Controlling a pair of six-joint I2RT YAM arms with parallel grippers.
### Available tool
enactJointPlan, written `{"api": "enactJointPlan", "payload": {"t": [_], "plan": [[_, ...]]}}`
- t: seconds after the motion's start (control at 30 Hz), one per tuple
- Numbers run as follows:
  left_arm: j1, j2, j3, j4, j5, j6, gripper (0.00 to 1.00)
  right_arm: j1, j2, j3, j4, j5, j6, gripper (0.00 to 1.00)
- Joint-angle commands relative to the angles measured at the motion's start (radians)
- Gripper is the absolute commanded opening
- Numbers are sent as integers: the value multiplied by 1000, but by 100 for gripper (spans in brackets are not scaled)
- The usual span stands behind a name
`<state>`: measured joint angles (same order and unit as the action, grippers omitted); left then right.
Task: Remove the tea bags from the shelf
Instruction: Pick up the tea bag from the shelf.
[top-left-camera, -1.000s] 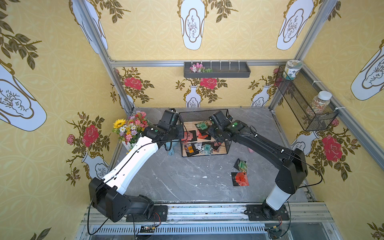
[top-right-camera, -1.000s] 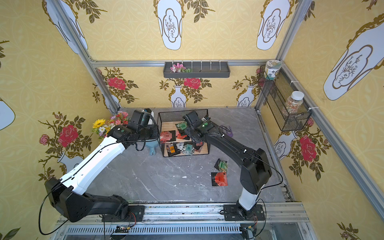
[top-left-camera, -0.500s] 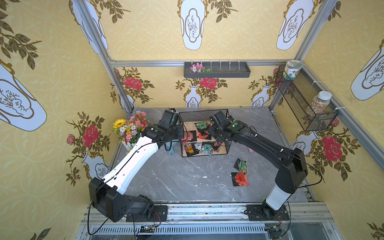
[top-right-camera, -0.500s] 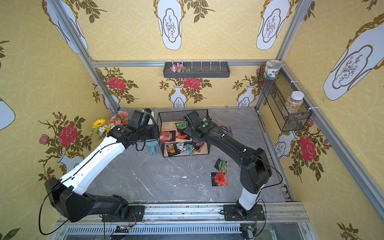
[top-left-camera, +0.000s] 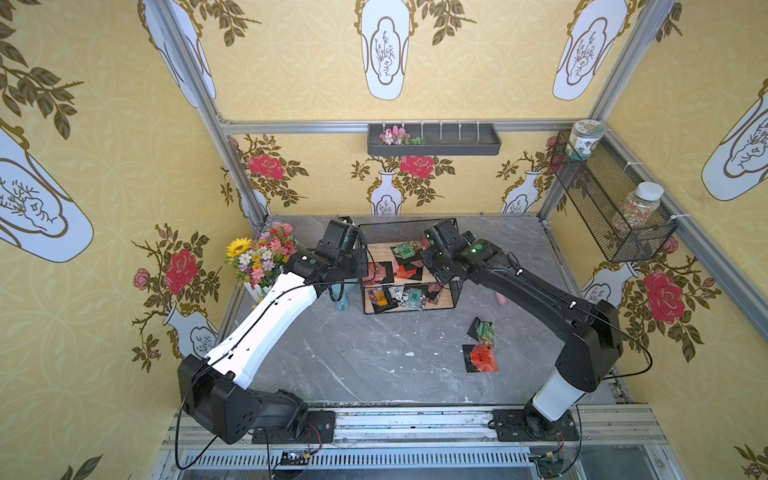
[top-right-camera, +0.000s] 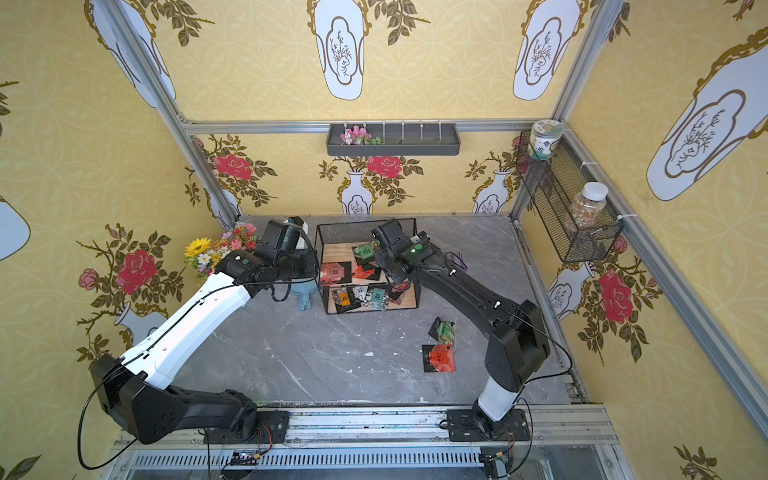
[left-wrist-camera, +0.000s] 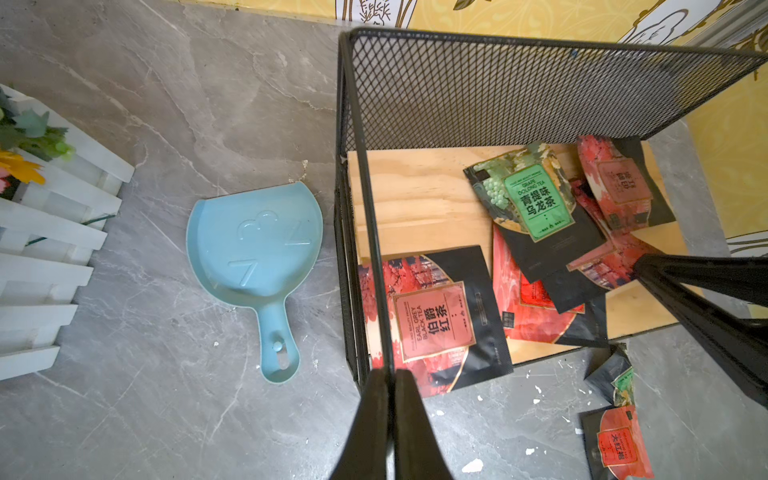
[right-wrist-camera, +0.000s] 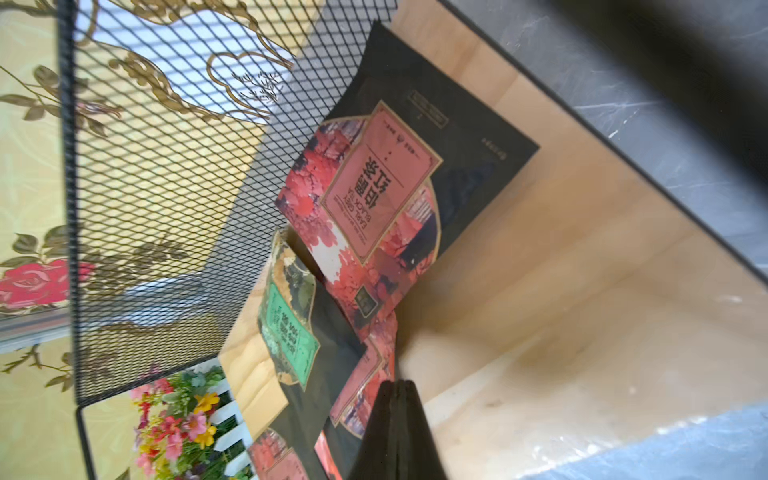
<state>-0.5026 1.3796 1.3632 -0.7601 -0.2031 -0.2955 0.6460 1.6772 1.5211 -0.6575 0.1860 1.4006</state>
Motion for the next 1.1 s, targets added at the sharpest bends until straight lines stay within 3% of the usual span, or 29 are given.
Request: {"api": "enactJointPlan", "payload": {"t": [0.0,1.07], "plan": [[0,10,-1,-25,11,24,0,-3,-13,1,5,3,55,4],[1,23,6,-22,11,28,0,21,-65,42,-64,-39,272,0]]}}
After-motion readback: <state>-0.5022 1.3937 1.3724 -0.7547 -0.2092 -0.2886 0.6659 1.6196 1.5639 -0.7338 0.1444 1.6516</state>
